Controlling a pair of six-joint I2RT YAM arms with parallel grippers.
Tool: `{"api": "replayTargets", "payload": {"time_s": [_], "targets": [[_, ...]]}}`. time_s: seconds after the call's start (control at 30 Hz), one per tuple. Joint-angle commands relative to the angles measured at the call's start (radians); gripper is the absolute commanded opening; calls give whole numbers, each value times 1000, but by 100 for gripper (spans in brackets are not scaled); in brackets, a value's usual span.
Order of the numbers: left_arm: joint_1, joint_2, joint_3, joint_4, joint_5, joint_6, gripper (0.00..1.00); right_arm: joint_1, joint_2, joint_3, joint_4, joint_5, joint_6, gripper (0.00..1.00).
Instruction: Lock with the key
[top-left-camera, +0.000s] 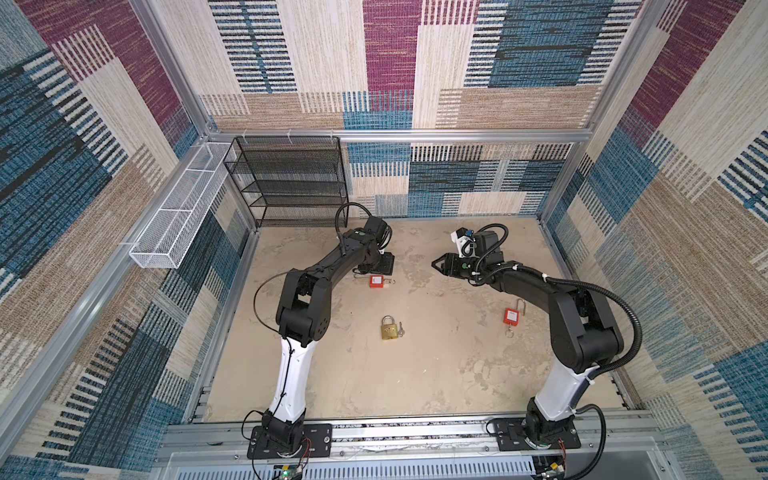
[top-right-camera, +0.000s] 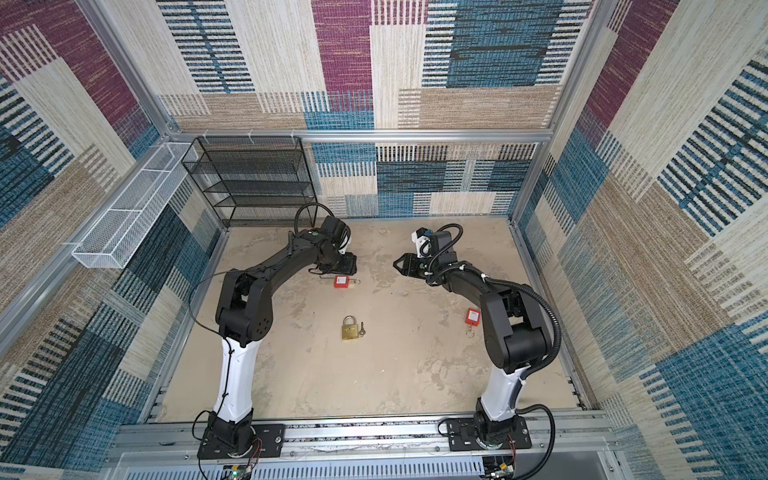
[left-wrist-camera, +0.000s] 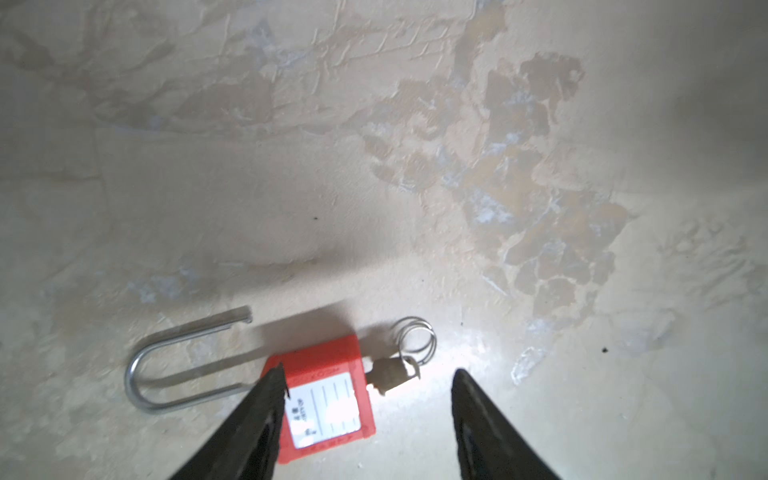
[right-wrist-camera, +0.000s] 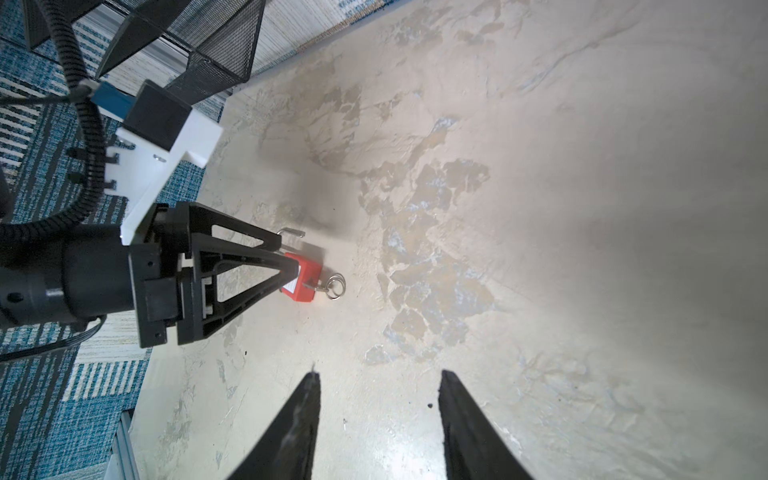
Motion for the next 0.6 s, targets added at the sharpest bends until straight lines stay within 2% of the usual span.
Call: {"api": "replayTargets", "payload": {"time_s": [0.0, 0.57], "targets": [[5, -6, -5, -47, -31, 25, 65, 1, -6, 3, 25, -8, 3, 49], [6, 0, -38, -54, 20, 26, 65, 0, -7, -9, 31, -22, -6, 49]]}}
